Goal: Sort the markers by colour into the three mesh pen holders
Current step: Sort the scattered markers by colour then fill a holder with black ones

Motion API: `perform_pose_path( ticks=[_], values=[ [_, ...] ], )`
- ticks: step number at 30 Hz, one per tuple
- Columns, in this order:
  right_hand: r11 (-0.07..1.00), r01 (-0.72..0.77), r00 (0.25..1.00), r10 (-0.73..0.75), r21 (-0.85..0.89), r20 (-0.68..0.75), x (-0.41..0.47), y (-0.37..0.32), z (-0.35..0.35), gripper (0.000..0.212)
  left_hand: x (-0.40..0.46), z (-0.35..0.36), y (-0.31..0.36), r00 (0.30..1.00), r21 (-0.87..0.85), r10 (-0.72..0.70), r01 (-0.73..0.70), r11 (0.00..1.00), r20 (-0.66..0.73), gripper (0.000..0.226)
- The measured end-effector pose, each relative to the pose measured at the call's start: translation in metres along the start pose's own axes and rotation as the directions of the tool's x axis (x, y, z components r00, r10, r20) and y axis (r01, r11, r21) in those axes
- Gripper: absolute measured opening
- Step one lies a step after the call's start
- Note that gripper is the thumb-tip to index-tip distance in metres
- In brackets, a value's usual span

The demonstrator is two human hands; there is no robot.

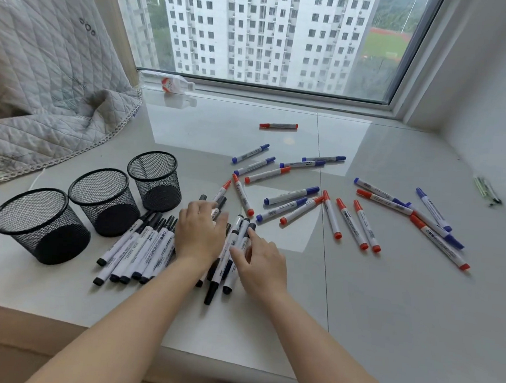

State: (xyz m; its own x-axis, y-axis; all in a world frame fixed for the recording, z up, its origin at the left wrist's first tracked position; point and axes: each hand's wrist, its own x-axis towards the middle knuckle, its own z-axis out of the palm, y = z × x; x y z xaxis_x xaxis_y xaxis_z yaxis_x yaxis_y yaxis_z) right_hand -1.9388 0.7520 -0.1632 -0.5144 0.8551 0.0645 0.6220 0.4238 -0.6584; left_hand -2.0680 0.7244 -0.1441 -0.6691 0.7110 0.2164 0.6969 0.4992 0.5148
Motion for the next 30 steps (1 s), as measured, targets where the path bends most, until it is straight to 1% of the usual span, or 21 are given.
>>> perform_pose_path(
  ticks=[3,7,10,13,16,19,21,22,24,26,28,29,30],
  values=[
    [0.998,0.008,0.999,-0.011,-0.069,-0.031,0.002,0.0,0.006,0.064,0.029,-0.004,0.0,0.999,0.122,-0.008,0.003,0.992,0.041,0.039],
    [0.993,0.012,0.999,-0.016,-0.113,-0.032,0.004,0.001,0.011,0.071,0.061,0.002,0.003,0.995,0.24,0.009,-0.034,0.97,0.104,0.038],
    [0.992,0.016,0.998,-0.022,-0.122,-0.051,0.006,0.001,0.011,0.071,0.08,0.011,0.007,0.988,0.316,-0.008,-0.041,0.948,0.152,0.042],
    [0.998,0.007,0.997,-0.012,-0.061,-0.079,0.006,0.001,0.01,0.066,0.095,0.021,0.009,0.977,0.358,-0.07,-0.006,0.934,0.201,0.044],
    [1.0,0.003,0.992,0.001,0.025,-0.123,0.006,0.001,0.009,0.053,0.106,0.026,0.013,0.961,0.379,-0.166,0.072,0.923,0.223,0.048],
    [0.994,0.026,0.989,-0.011,0.105,-0.147,0.007,0.001,0.006,0.041,0.115,0.031,0.02,0.959,0.373,-0.181,0.089,0.924,0.22,0.047],
    [0.983,0.069,0.985,-0.04,0.167,-0.17,0.014,0.003,-0.005,0.034,0.121,0.034,0.026,0.973,0.271,-0.142,0.089,0.958,0.183,0.037],
    [0.981,0.1,0.979,-0.066,0.169,-0.195,0.021,0.005,-0.013,0.031,0.124,0.035,0.029,0.978,0.202,-0.118,0.083,0.976,0.17,0.031],
    [0.982,0.147,0.962,-0.114,0.119,-0.248,0.041,0.013,-0.034,0.024,0.128,0.037,0.035,0.982,0.112,-0.092,0.073,0.991,0.168,0.026],
    [0.99,0.135,0.951,-0.119,0.035,-0.284,0.06,0.025,-0.055,0.019,0.132,0.04,0.043,0.975,0.139,-0.082,0.054,0.989,0.208,0.028],
    [0.994,0.03,0.942,-0.063,-0.106,-0.329,0.074,0.044,-0.072,0.021,0.133,0.043,0.048,0.951,0.187,-0.15,0.101,0.977,0.269,0.035],
    [0.981,-0.056,0.932,-0.014,-0.184,-0.361,0.079,0.054,-0.079,0.023,0.133,0.044,0.05,0.933,0.213,-0.195,0.133,0.968,0.302,0.039],
    [0.958,-0.147,0.921,0.042,-0.247,-0.388,0.083,0.064,-0.085,0.026,0.133,0.046,0.052,0.921,0.252,-0.213,0.132,0.959,0.327,0.039]
  ],
)
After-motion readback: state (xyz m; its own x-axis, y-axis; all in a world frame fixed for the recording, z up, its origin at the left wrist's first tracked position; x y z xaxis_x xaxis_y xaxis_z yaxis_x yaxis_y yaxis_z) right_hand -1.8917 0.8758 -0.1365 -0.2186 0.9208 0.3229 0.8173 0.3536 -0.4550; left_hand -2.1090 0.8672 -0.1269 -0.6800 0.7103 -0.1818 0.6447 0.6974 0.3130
